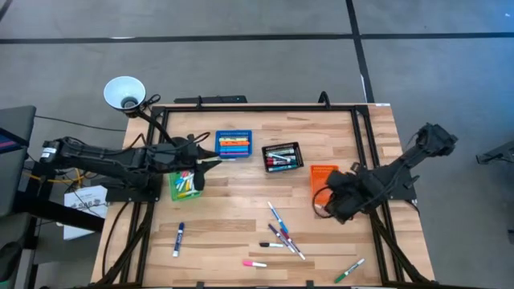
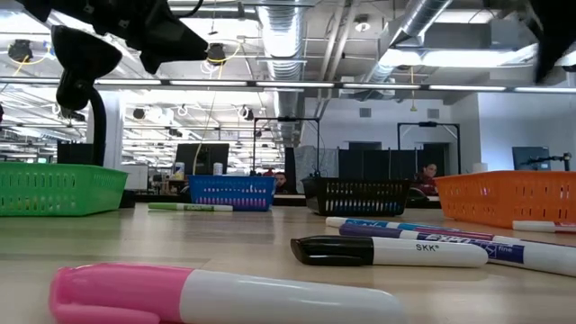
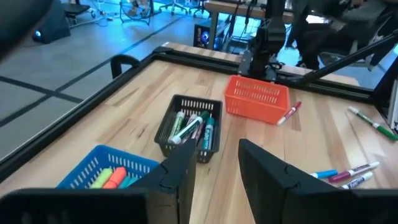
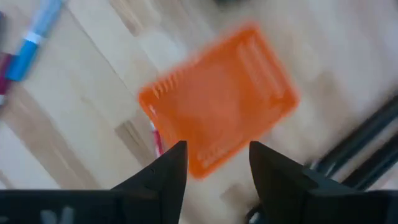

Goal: Pick & Place Markers
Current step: Put the red marker pen into the orange basket, then put the dark green marker pen into the orange basket

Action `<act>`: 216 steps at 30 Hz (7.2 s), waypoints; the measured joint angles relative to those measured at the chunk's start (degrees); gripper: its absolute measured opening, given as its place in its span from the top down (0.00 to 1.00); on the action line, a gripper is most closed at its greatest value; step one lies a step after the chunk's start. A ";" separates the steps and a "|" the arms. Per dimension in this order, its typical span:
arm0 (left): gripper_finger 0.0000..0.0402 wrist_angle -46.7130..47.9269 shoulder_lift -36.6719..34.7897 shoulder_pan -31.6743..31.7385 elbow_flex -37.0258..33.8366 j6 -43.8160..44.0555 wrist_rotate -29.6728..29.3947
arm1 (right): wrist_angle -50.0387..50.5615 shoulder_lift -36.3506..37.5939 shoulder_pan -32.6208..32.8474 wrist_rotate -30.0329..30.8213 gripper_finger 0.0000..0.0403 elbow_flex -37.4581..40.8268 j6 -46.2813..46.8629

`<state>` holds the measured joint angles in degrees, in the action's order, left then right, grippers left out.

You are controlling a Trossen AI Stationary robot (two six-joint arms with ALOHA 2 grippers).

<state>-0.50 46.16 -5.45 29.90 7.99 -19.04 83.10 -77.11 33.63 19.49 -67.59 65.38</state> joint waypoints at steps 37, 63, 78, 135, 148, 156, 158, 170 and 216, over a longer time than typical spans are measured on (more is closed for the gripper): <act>0.71 0.01 2.03 -0.66 0.01 1.51 1.56 | -28.37 -17.97 -3.07 -30.59 0.46 20.99 -9.56; 0.71 0.03 2.03 -0.66 0.01 1.51 1.56 | -32.78 -14.49 -2.05 -28.68 0.88 16.08 -5.35; 0.71 0.01 2.03 -0.66 0.01 1.51 1.56 | -11.35 -6.10 -8.31 -5.84 0.88 7.96 23.11; 0.71 -0.02 1.98 -0.66 0.01 6.03 4.56 | -12.93 -16.66 -1.70 -28.68 0.64 -6.11 -12.30; 0.71 -0.02 2.01 -0.66 0.01 6.41 4.56 | -27.82 -26.23 21.07 -28.65 0.58 -6.09 -3.51; 0.71 -0.02 2.01 -0.66 0.01 8.45 4.54 | -33.38 -33.85 24.65 -30.08 0.54 -6.08 -2.36; 0.71 -0.02 2.01 -0.66 0.01 9.01 4.56 | -33.38 -35.28 25.06 -30.10 0.53 -6.08 -2.57; 0.71 -0.04 2.01 -0.66 0.01 9.03 4.54 | -32.13 -38.72 24.74 -29.07 0.69 -6.32 -7.32; 0.71 0.01 2.03 -0.66 0.01 8.79 4.54 | -17.25 -9.55 -22.33 -5.92 0.93 7.81 10.89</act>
<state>-0.49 48.18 -6.11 29.91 16.78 -14.50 65.84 -86.66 11.30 13.57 -59.77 76.26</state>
